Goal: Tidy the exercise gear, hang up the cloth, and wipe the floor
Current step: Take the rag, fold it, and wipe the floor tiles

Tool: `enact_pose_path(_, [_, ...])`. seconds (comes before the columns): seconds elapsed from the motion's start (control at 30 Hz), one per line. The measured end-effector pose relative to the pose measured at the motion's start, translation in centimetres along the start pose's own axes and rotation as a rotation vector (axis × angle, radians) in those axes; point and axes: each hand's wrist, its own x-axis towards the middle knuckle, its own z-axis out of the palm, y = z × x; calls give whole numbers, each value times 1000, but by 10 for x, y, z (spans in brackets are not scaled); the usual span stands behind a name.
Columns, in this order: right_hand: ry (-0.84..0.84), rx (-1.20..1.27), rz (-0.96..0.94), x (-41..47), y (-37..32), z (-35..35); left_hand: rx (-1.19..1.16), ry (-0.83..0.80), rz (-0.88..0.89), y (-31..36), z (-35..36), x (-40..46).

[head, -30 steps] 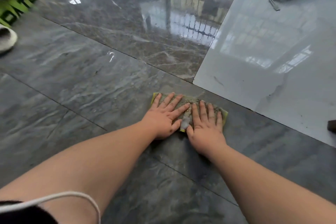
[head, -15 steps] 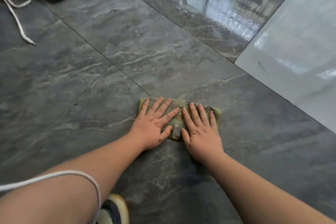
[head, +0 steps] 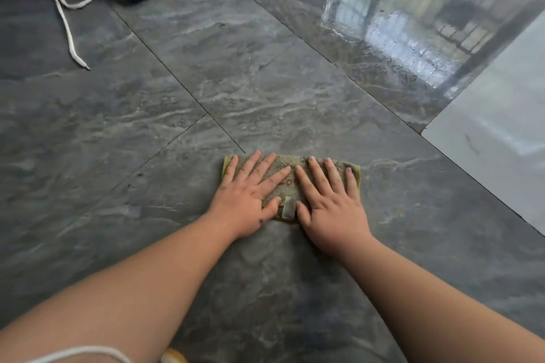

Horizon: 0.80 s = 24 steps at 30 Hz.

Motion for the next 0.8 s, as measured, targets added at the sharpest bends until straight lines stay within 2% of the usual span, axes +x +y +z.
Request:
enact_pose_path(0.17, [2, -29, -36, 63, 2, -14, 1, 23, -68, -28, -14, 40])
enact_pose_path(0.8, [11, -16, 6, 247, 5, -56, -3, 42, -87, -121, -71, 194])
